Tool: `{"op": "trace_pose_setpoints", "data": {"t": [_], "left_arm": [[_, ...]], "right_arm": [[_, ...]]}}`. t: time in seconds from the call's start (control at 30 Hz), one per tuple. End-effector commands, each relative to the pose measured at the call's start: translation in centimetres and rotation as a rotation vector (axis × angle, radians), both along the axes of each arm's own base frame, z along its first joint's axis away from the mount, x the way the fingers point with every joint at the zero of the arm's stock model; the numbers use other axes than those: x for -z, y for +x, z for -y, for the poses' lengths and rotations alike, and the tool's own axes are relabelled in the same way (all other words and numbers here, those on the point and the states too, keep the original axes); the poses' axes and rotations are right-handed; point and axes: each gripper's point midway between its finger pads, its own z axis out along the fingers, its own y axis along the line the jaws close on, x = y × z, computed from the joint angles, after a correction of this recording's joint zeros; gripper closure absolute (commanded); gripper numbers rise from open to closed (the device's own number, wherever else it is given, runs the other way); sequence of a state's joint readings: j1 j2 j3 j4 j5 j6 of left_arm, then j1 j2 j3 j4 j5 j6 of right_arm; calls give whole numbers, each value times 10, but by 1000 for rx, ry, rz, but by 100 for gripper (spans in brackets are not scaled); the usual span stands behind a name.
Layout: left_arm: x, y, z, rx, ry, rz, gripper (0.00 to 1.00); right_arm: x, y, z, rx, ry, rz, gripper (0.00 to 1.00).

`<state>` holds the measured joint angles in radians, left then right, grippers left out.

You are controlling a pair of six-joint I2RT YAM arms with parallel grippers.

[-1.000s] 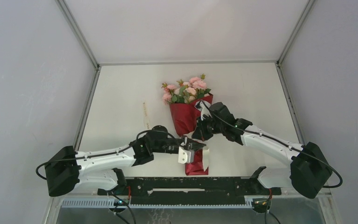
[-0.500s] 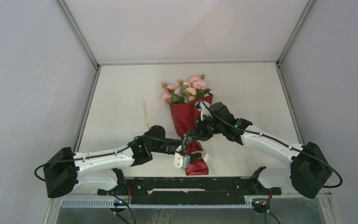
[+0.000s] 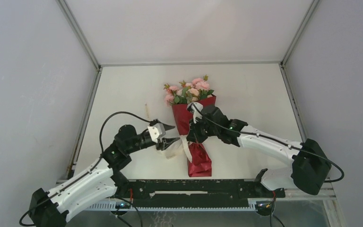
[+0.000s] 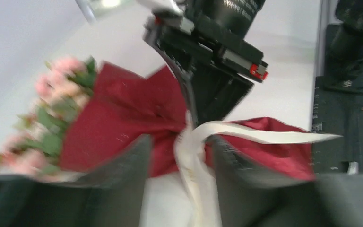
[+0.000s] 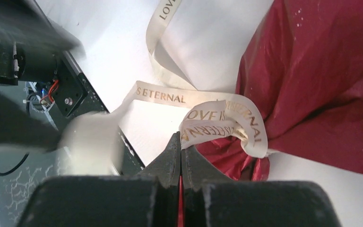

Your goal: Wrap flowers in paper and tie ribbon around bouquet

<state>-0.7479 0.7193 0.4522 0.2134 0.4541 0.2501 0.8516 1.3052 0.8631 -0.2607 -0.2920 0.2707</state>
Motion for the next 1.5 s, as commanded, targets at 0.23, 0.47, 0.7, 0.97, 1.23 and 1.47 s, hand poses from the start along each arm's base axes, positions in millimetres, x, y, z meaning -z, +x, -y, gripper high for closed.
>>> {"op": "trace_pose_setpoints", "data": {"t": [0.23, 0.47, 0.7, 0.97, 1.23, 1.47], "left_arm": [[15, -49, 25, 276, -49, -39, 100], [8, 2, 20, 16, -25, -72, 82], [51, 9, -12, 126, 240, 108, 42], [60, 14, 10, 284, 270, 215, 29], [61, 28, 36, 338, 202, 186, 44], [70, 21, 42, 411, 204, 131, 79]], "right_arm": [[-13, 14, -20, -12, 24, 31, 100], [-23, 13, -16, -10, 34, 53, 100], [-27, 6, -20, -84, 48, 82, 100], [-34, -14, -25, -279, 96, 132, 100], [-26, -9, -21, -360, 128, 112, 100], [-19, 3, -16, -350, 124, 101, 100]]}}
